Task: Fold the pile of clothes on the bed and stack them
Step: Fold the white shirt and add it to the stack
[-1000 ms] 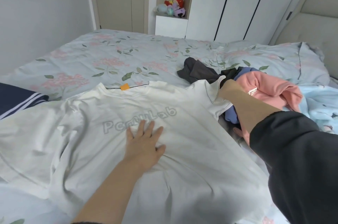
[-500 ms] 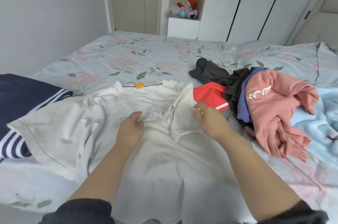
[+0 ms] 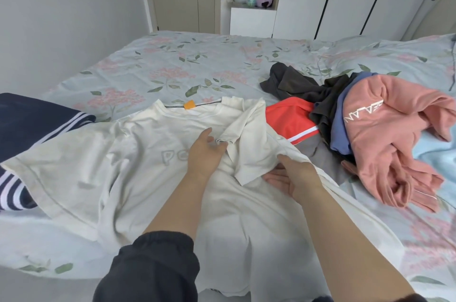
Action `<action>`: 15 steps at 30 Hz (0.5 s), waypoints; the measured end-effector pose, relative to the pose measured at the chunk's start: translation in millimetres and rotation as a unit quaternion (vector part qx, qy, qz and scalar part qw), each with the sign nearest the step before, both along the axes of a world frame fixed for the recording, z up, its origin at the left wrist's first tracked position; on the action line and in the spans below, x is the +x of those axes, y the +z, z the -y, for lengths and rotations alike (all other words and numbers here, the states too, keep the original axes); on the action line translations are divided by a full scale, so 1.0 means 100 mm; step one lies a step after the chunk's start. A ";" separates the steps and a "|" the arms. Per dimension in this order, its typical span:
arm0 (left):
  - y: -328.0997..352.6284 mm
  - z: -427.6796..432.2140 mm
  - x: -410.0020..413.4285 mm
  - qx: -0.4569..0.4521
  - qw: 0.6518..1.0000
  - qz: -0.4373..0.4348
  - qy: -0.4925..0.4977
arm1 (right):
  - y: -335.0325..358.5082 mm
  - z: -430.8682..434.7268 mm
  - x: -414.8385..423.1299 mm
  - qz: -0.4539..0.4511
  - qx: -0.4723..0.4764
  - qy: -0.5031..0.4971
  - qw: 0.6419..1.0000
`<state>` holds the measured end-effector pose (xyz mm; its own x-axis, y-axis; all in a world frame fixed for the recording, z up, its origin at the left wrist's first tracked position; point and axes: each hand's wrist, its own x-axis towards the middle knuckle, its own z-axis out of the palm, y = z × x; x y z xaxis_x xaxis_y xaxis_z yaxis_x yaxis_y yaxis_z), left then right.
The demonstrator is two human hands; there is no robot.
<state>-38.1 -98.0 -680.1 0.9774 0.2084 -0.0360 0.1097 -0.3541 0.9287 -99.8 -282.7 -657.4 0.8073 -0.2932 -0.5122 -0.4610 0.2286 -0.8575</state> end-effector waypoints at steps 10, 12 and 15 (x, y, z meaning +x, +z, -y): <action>0.06 0.18 0.16 0.269 0.956 0.111 0.016 | -0.03 0.07 0.14 0.105 -0.047 -0.131 0.985; 0.18 0.11 0.18 0.113 0.987 0.094 0.066 | 0.03 0.16 0.15 0.121 -0.087 -0.172 0.974; 0.32 -0.08 0.20 -0.330 0.933 -0.046 0.133 | 0.09 0.27 0.15 0.116 -0.085 -0.210 0.967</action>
<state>-18.4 -89.6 -647.7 0.8809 0.3457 -0.3233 0.2017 0.3438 0.9171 -85.0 -309.5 -648.6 0.6856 -0.6849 -0.2467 -0.1481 0.2006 -0.9684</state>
